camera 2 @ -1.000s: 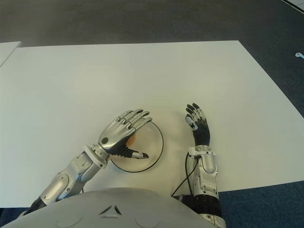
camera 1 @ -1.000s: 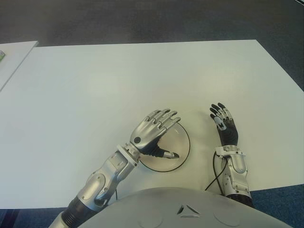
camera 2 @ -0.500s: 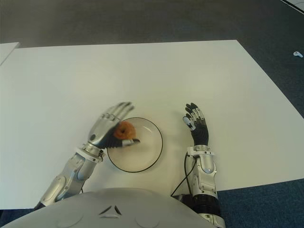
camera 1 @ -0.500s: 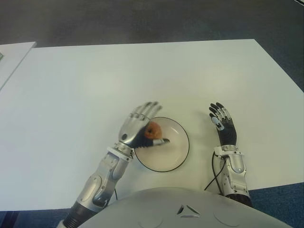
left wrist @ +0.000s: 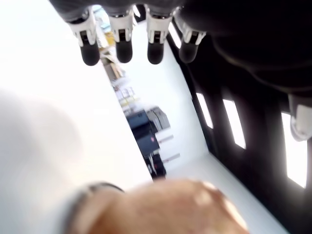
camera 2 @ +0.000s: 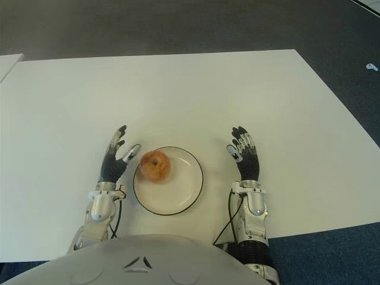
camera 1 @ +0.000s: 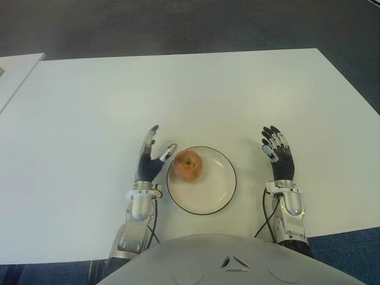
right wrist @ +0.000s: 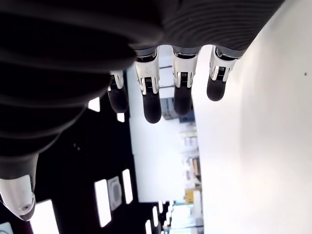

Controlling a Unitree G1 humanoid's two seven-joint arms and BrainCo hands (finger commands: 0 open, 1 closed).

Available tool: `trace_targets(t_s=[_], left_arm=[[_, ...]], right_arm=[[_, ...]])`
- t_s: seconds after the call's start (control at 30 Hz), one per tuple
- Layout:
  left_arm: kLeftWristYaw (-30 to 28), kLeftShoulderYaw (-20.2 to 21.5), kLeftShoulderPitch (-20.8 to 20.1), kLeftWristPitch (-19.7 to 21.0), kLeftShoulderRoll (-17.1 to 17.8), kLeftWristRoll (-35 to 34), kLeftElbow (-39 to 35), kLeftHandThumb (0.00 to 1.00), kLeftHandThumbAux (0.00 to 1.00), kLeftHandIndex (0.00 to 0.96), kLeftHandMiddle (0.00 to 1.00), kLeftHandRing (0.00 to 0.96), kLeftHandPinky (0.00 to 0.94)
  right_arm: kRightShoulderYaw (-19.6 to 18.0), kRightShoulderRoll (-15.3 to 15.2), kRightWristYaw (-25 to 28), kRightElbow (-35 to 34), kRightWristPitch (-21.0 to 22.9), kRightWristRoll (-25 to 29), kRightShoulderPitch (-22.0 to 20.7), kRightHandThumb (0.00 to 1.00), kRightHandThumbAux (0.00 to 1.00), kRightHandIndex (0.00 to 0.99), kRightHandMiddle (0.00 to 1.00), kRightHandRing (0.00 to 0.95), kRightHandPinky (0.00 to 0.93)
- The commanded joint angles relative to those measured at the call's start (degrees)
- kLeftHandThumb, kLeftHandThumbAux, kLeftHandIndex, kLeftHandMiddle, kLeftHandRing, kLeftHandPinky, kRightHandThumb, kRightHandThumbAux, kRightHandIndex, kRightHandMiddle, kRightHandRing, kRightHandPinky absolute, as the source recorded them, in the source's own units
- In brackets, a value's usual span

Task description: Put the apples into the plate.

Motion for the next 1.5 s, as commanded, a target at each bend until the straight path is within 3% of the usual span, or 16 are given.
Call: trace_targets(t_s=[0.03, 0.2, 0.33, 0.57, 0.8, 1.07, 1.17, 1.33, 1.5], left_arm=[[3.97, 0.99, 1.43, -4.09, -1.54, 0.32, 7.92, 0.076, 0.417, 0.024, 0.0, 0.0, 0.04], [4.26, 0.82, 0.67, -8.15, -3.23, -1.86, 14.53, 0.074, 0.461, 0.042, 0.006, 0.002, 0.057], [2.76, -0.46, 1.63, -12.24, -5.57, -4.94, 14.71, 0.109, 0.481, 0.068, 0.045, 0.034, 0.079], [2.03, -2.14, 3.45, -15.19, -5.46, -2.88, 13.8, 0.119, 0.492, 0.07, 0.09, 0.089, 0.153], [-0.02, -3.72, 4.67, -15.25, -4.68, -2.24, 12.41, 0.101, 0.479, 0.041, 0.098, 0.101, 0.13], [-2.28, -4.55, 5.46, -12.31, -4.92, -3.59, 10.53, 0.132, 0.55, 0.063, 0.136, 0.155, 0.207], [-3.72, -4.14, 4.37, -12.03, -5.19, -5.5, 12.85, 0.138, 0.568, 0.068, 0.133, 0.146, 0.18], [-4.73, -3.27, 1.59, -15.35, -5.62, -7.66, 20.96, 0.126, 0.585, 0.075, 0.123, 0.124, 0.149], [-5.05, -3.73, 1.62, -16.04, -5.72, -8.41, 21.59, 0.108, 0.597, 0.059, 0.096, 0.094, 0.101]], right_arm=[[1.75, 2.9, -0.9, 6.03, 2.54, -1.38, 4.07, 0.165, 0.555, 0.117, 0.19, 0.118, 0.059], [3.0, 3.57, -1.11, 4.69, 1.76, -2.54, 5.21, 0.164, 0.559, 0.104, 0.186, 0.111, 0.034], [4.14, 3.59, -0.71, 2.93, 2.04, -3.07, 6.44, 0.165, 0.564, 0.092, 0.173, 0.095, 0.008], [4.54, 2.85, 0.12, 1.09, 3.29, -2.48, 7.24, 0.181, 0.586, 0.087, 0.158, 0.075, 0.0], [4.62, 2.19, 0.26, -0.21, 3.71, -2.48, 7.69, 0.184, 0.603, 0.067, 0.145, 0.067, 0.0], [4.47, 2.02, 0.34, -2.33, 4.91, -1.63, 8.05, 0.187, 0.612, 0.074, 0.144, 0.068, 0.009], [4.28, 1.84, 0.53, -3.03, 5.72, -1.21, 8.13, 0.189, 0.61, 0.075, 0.145, 0.068, 0.006], [3.94, 1.69, 0.71, -3.5, 6.52, -0.66, 7.99, 0.196, 0.614, 0.082, 0.147, 0.069, 0.01], [3.72, 1.3, 0.56, -3.21, 6.32, -0.87, 7.69, 0.194, 0.608, 0.099, 0.144, 0.064, 0.015]])
